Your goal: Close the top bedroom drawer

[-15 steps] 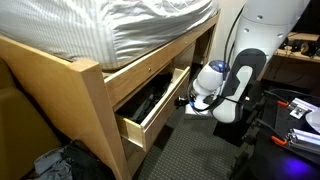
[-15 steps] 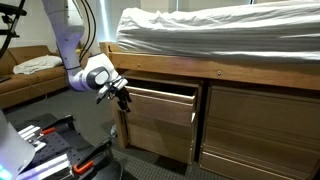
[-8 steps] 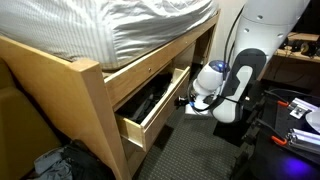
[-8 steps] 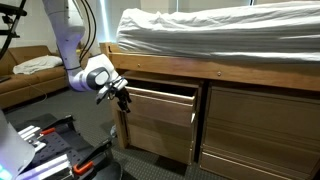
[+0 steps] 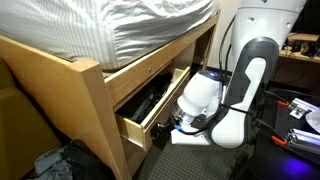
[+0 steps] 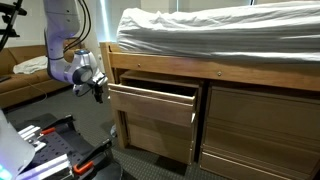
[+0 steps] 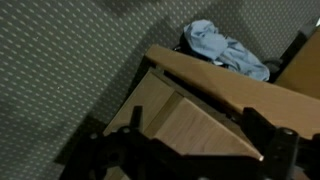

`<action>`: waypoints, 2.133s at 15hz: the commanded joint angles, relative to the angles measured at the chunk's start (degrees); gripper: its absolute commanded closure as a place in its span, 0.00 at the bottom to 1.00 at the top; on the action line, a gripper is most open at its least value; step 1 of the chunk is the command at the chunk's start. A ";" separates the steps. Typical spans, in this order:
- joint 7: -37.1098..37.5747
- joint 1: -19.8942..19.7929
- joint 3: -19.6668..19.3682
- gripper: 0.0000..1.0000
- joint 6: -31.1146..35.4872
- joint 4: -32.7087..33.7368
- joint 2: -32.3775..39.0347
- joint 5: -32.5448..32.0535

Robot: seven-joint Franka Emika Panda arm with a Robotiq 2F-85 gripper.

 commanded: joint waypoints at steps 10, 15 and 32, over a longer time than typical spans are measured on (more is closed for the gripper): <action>-11.19 27.77 -27.04 0.00 0.09 2.73 3.11 26.21; -6.58 46.86 -44.22 0.00 1.00 4.49 12.43 33.14; 15.29 63.62 -55.78 0.00 0.11 8.93 22.19 37.07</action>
